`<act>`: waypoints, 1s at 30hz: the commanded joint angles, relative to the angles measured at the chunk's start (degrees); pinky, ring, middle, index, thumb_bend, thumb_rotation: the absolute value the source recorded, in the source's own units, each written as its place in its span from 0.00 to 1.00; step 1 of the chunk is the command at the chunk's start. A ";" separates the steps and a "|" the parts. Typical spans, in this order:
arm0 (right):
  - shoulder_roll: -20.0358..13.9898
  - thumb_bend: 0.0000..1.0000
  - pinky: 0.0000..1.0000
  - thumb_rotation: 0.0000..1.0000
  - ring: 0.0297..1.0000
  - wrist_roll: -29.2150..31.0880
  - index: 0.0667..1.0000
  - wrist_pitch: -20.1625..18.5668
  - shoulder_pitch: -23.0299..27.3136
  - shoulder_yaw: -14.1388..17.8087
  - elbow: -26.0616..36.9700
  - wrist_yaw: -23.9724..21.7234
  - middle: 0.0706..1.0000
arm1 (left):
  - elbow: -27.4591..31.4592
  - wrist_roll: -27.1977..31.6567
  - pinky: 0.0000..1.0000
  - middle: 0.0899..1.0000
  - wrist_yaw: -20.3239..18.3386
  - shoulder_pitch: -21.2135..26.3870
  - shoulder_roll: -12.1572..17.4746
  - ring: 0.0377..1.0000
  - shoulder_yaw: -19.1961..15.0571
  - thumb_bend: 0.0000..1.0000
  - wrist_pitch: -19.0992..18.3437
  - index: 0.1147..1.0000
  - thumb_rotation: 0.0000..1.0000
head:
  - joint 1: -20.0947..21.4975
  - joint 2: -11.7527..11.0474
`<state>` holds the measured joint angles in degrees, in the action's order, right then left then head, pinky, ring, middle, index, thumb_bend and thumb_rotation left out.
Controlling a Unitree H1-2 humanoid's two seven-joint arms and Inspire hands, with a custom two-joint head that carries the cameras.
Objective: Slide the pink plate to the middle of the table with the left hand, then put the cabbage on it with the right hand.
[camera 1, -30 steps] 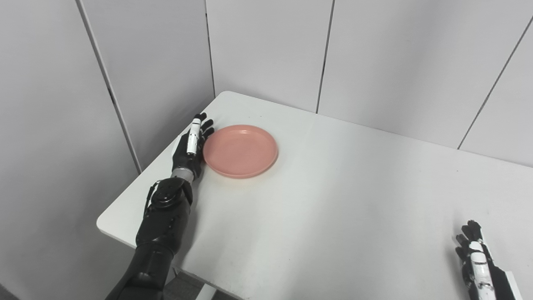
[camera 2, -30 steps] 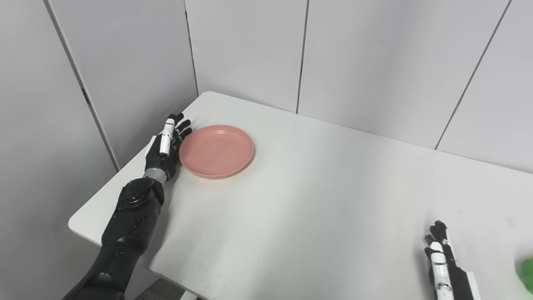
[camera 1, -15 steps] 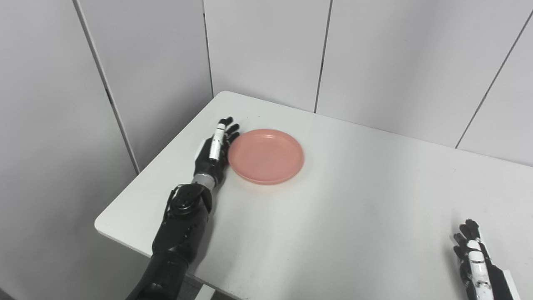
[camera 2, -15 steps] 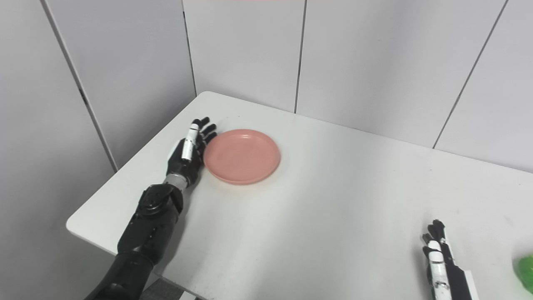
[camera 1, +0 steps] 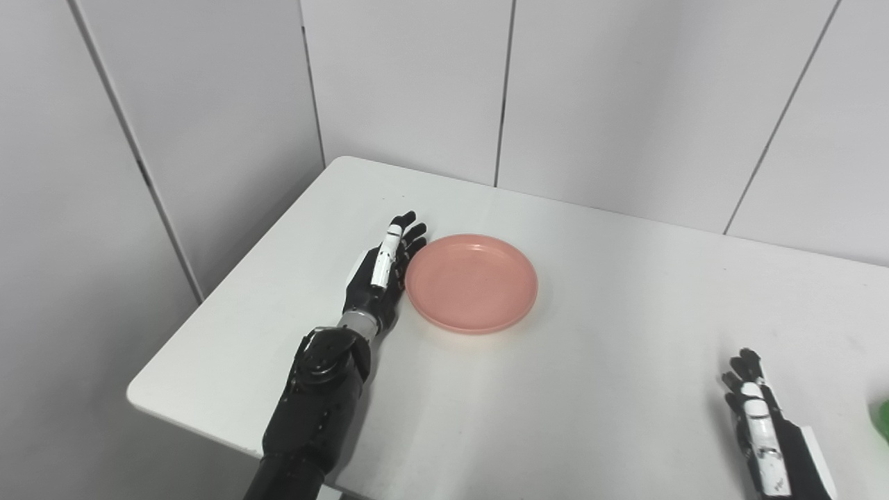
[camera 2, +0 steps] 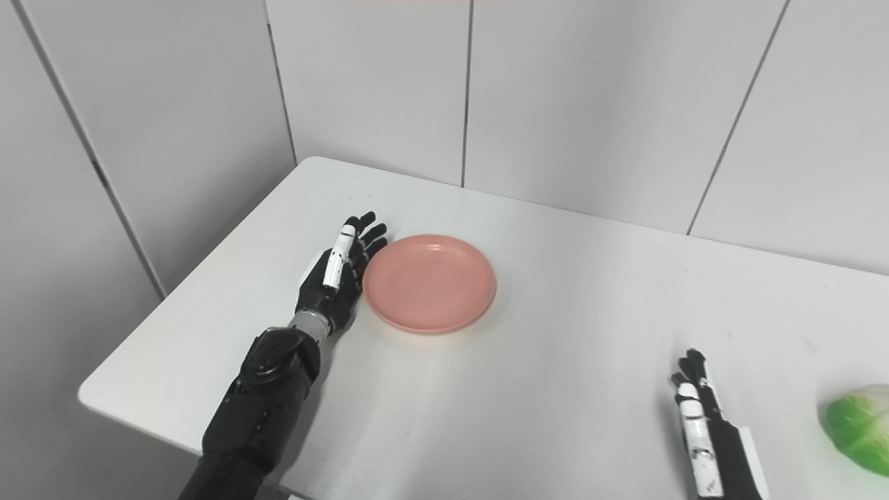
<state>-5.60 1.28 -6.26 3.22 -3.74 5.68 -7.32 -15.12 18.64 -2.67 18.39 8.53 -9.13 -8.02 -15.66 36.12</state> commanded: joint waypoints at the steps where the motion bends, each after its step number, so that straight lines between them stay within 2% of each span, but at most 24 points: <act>1: 0.58 0.17 0.99 1.00 0.97 -0.30 0.99 1.35 0.53 -0.96 0.52 -0.49 0.98 | 0.94 -0.53 0.96 0.92 -1.90 -0.26 -1.59 0.94 2.30 0.44 -3.18 0.91 1.00 | 1.07 0.12; 8: 1.25 0.18 0.99 1.00 0.97 -0.82 0.98 1.32 0.67 -1.41 -0.36 0.26 0.98 | 4.62 0.02 0.98 0.95 -2.26 -1.03 -4.32 0.96 5.99 0.41 -6.53 0.94 1.00 | 4.97 0.82; 12: 1.83 0.19 0.98 1.00 0.96 -1.46 0.98 1.22 0.67 -1.70 -0.52 0.94 0.97 | 5.43 0.34 0.99 0.96 -2.31 -1.30 -5.77 0.97 6.91 0.39 -7.21 0.95 1.00 | 7.25 1.11; 16: 2.23 0.18 0.98 1.00 0.96 -1.70 0.98 1.68 0.81 -2.06 -1.04 1.07 0.98 | 5.50 0.56 0.99 0.96 -2.71 -1.47 -7.42 0.96 7.68 0.39 -7.41 0.95 1.00 | 9.09 1.30; 21: 2.84 0.19 0.98 1.00 0.96 -2.09 0.98 0.47 0.76 -2.41 -0.49 1.55 0.98 | 4.77 0.66 1.00 0.99 -4.11 -1.70 -8.62 0.99 8.76 0.39 -6.83 0.97 1.00 | 11.67 1.65; 30: 3.53 0.22 0.98 1.00 0.96 -2.86 0.97 0.67 1.06 -2.92 -1.24 2.21 0.97 | 1.88 0.76 0.97 0.95 -7.36 -2.93 -10.01 0.96 8.76 0.42 -5.64 0.93 1.00 | 15.61 2.10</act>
<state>-2.89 -1.51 -5.96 3.43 -5.68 4.69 -4.30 -11.27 19.05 -9.67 16.95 -1.32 -0.28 -12.35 -0.79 38.23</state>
